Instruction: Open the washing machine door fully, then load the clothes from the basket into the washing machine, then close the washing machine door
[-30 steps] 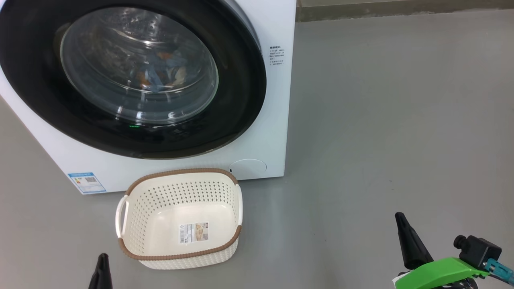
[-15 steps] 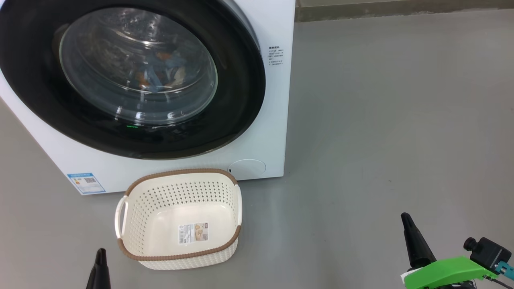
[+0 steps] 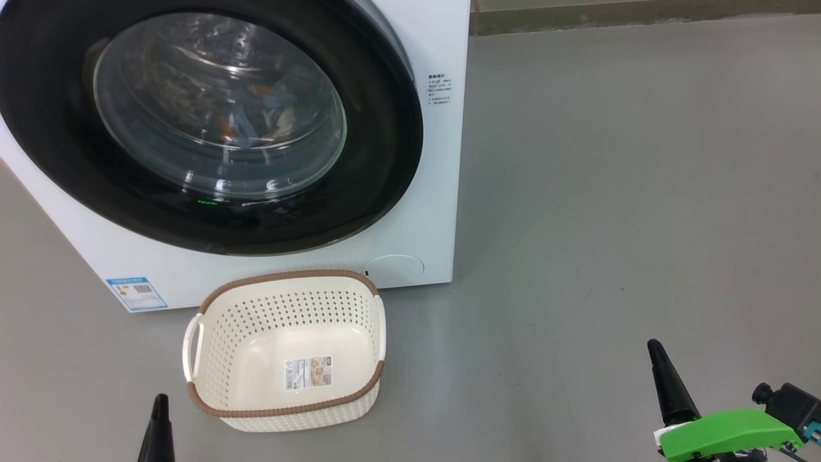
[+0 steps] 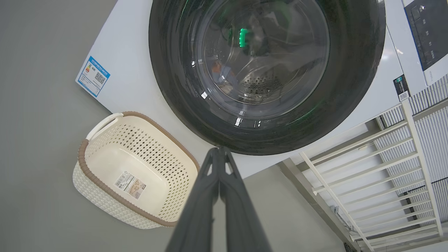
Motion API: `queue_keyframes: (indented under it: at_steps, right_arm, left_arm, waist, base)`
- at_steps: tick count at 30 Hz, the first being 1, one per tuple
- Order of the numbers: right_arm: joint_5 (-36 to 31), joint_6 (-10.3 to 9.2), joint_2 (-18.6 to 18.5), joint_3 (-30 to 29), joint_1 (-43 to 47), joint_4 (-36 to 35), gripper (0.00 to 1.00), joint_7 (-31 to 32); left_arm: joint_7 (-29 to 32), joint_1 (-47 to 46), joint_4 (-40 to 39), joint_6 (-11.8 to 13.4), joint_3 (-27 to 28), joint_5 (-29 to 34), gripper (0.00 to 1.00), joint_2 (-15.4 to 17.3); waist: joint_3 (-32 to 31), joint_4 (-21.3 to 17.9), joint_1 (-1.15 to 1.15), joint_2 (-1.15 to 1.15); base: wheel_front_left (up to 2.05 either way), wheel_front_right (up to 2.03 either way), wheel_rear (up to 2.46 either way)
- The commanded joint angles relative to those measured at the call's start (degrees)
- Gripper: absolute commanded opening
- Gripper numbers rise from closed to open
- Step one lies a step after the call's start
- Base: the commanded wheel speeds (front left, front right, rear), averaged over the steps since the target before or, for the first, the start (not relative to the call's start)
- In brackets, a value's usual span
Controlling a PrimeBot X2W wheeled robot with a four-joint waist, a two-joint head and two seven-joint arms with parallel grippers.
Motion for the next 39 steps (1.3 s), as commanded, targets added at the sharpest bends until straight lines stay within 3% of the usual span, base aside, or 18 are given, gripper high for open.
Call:
queue_keyframes:
  at_steps: [1, 39]
  right_arm:
    - [2.2, -0.08, -0.1, 0.3, -2.5, -1.3, 0.0, 0.6]
    - [26.8, -0.12, -0.1, -2.1, -3.4, -1.0, 0.0, 7.0]
  left_arm:
    - [0.6, -2.8, -0.9, -0.6, 1.4, -1.9, 0.0, 1.1]
    - [7.0, -7.2, 2.2, -1.3, 2.9, -27.1, 0.0, 1.5]
  waist:
    - [0.0, 0.0, 0.0, 0.0]
    - [-0.1, -0.4, 0.0, 0.0]
  base:
    - [0.0, 0.0, 0.0]
    - [0.0, 0.0, 0.0]
